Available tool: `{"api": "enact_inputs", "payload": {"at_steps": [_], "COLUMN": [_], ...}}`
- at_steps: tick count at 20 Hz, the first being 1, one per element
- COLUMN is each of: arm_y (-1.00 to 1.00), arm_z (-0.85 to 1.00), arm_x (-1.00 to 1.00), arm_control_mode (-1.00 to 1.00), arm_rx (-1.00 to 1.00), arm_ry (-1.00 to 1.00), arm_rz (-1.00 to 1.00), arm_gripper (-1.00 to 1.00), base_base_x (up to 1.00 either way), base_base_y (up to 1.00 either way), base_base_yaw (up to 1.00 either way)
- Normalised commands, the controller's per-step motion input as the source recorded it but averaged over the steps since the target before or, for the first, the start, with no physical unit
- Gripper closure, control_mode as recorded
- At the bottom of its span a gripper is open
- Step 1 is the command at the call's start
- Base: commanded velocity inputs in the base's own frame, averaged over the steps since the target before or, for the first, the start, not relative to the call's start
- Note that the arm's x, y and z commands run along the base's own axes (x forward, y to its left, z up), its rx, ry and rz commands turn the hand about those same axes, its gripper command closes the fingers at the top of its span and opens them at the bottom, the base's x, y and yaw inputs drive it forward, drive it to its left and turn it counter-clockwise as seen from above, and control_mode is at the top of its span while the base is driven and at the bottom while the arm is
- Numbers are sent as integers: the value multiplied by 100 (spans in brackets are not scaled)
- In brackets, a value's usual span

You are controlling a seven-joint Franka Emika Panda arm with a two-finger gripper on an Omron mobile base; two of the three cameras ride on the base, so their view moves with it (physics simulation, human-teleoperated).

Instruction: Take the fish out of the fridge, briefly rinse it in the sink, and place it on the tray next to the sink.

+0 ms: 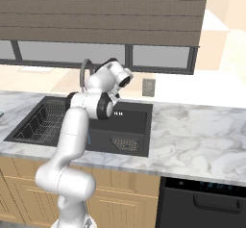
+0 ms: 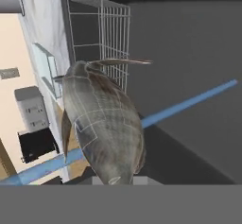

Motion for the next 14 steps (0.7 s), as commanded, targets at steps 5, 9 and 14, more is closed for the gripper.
{"api": "enact_inputs", "payload": {"at_steps": [5, 9, 14], "arm_y": [18, 23, 5], "arm_z": [-21, 0, 15], "arm_x": [-22, -100, -100], "arm_control_mode": [-100, -100, -100], "arm_rx": [0, 5, 13], "arm_ry": [12, 7, 7], "arm_rz": [0, 0, 0], "arm_gripper": [100, 100, 100], "base_base_x": [0, 0, 0], "base_base_y": [0, 0, 0], "base_base_yaw": [0, 0, 0]}}
